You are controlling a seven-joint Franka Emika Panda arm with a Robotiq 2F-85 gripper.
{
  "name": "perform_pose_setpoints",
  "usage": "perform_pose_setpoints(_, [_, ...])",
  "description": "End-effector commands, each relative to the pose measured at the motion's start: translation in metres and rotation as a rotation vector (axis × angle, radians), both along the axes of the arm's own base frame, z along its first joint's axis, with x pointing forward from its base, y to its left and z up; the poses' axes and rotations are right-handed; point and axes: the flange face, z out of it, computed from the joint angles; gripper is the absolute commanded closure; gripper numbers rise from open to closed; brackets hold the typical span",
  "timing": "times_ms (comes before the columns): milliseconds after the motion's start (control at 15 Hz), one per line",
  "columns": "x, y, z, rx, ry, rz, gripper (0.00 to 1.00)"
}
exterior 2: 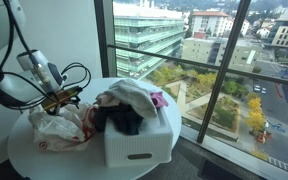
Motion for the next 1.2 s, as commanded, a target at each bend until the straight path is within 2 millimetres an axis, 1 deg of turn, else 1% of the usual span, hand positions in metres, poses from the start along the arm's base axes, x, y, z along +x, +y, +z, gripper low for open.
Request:
perform_pose_setpoints(0, [0.012, 0.012, -0.010, 0.000, -0.054, 0.056, 0.00])
perform_pose_setpoints(200, [0.011, 0.022, -0.004, 0.015, -0.072, 0.059, 0.00])
perform_pose_setpoints(267, [0.011, 0.023, -0.004, 0.008, -0.075, 0.058, 0.21])
perform_pose_setpoints(333, [0.011, 0.024, -0.003, 0.007, -0.075, 0.051, 0.25])
perform_pose_setpoints(467, [0.009, 0.029, -0.003, 0.017, -0.070, 0.038, 0.42])
perform_pose_setpoints(533, [0.009, 0.029, -0.002, 0.016, -0.072, 0.035, 0.51])
perform_pose_setpoints(800, [0.007, 0.028, -0.002, 0.017, -0.068, 0.012, 0.80])
perform_pose_setpoints(867, [0.006, 0.027, -0.001, 0.016, -0.064, 0.002, 0.89])
perform_pose_setpoints(933, [0.006, 0.027, -0.001, 0.013, -0.062, -0.003, 0.95])
perform_pose_setpoints(1000, [0.006, 0.027, -0.001, 0.012, -0.059, -0.012, 1.00])
perform_pose_setpoints(1133, [0.006, 0.029, 0.000, 0.017, -0.038, -0.039, 1.00])
